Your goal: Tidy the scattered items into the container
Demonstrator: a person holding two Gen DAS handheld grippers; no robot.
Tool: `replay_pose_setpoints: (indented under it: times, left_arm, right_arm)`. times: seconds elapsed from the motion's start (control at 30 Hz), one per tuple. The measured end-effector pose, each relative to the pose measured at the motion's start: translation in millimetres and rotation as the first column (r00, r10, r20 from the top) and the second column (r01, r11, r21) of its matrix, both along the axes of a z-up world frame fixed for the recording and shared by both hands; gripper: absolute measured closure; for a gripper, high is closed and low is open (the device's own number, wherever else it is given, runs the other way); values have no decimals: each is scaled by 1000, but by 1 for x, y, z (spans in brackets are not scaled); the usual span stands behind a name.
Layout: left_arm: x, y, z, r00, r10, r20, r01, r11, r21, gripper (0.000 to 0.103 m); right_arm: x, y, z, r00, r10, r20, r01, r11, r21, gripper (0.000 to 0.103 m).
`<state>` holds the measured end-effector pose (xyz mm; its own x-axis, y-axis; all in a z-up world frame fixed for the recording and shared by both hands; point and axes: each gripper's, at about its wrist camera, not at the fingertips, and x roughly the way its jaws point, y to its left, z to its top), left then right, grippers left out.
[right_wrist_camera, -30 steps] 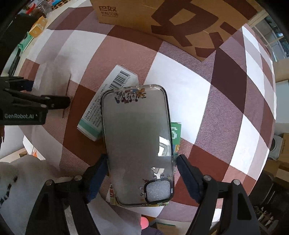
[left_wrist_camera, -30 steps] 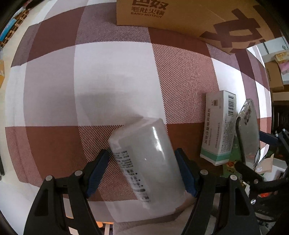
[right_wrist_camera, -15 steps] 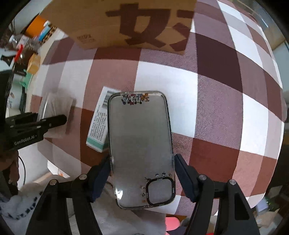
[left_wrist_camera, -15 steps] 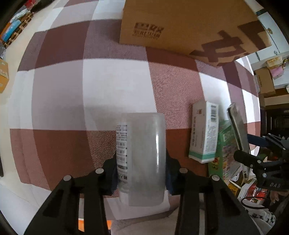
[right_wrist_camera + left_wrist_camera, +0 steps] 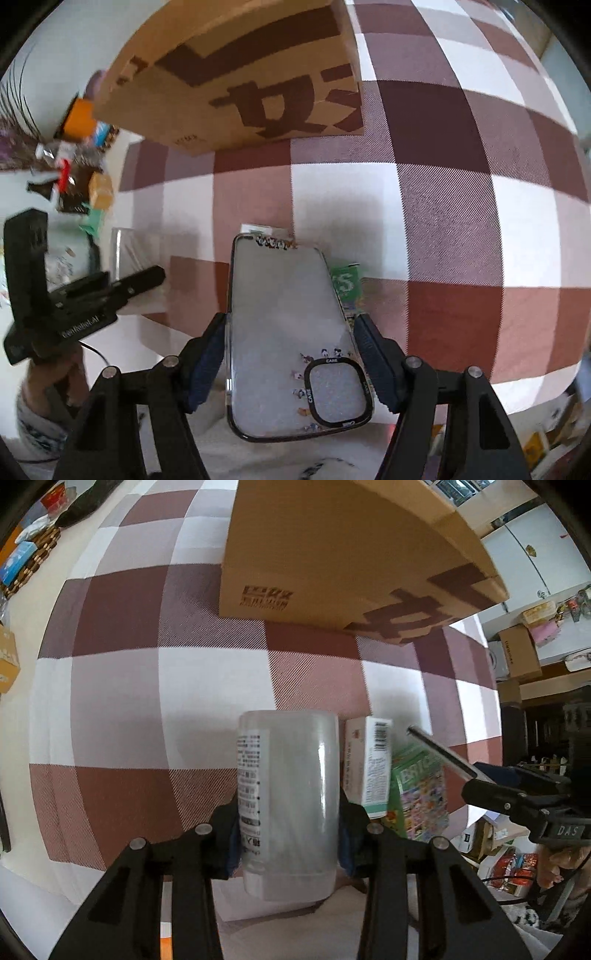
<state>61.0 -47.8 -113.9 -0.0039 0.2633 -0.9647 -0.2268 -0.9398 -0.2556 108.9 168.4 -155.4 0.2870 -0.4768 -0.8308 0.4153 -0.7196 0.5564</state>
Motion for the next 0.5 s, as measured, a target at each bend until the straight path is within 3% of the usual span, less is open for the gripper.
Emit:
replay_pose_setpoints:
  times: [0.13, 0.2, 0.27, 0.5]
  left_arm:
    - [-1, 1, 12, 1000, -12, -13, 12, 1000, 13, 62]
    - [-1, 2, 16, 1000, -17, -15, 18, 1000, 20, 62]
    - [-2, 3, 17, 1000, -23, -13, 23, 1000, 22, 62]
    - [-1, 11, 12, 999, -43, -3, 43, 999, 21, 62]
  right_arm:
    - [-4, -2, 6, 999, -37, 35, 39, 998, -40, 35]
    - [-8, 0, 6, 996, -55, 74, 60, 996, -70, 59]
    - [-11, 0, 4, 990, -71, 123, 82, 992, -92, 59]
    - [-9, -8, -7, 999, -26, 34, 26, 999, 20, 60]
